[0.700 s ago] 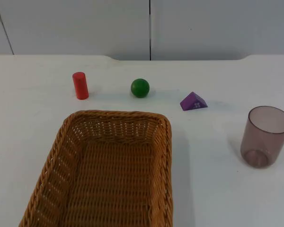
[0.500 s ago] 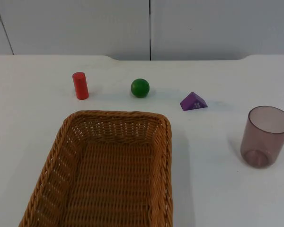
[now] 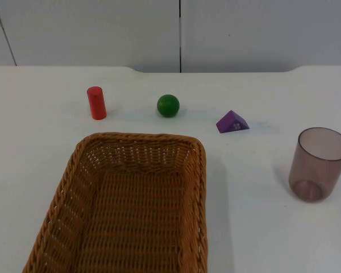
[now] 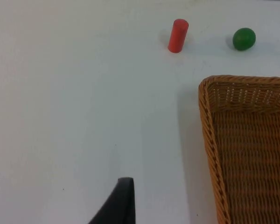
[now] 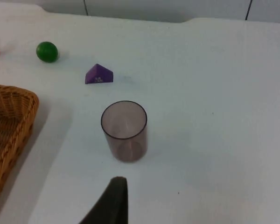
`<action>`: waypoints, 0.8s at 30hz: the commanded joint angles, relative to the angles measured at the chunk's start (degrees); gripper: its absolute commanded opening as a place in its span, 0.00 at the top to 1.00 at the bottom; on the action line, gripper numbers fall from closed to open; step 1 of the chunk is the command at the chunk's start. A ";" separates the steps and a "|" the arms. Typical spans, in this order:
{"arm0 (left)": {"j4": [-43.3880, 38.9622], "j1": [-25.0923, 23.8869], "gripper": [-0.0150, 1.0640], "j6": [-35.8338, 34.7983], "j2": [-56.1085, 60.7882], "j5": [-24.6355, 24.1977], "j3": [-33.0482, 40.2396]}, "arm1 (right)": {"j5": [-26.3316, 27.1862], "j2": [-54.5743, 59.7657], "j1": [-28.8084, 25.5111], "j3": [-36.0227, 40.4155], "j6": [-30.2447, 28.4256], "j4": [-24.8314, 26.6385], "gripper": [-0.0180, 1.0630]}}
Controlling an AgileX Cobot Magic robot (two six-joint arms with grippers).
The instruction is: Pick up the basket with the left hand and place the triangular block into the basket with the right hand.
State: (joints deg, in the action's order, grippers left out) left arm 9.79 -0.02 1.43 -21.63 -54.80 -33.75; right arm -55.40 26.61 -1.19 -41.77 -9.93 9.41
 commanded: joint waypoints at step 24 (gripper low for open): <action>3.36 -0.06 0.01 3.51 -31.45 7.59 -3.69 | 9.00 25.81 -0.40 -0.70 -0.14 -0.16 0.01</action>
State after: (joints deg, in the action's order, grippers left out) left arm 11.80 -0.02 4.01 -51.61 -47.83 -37.03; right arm -47.11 52.47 -1.32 -42.12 -9.93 9.41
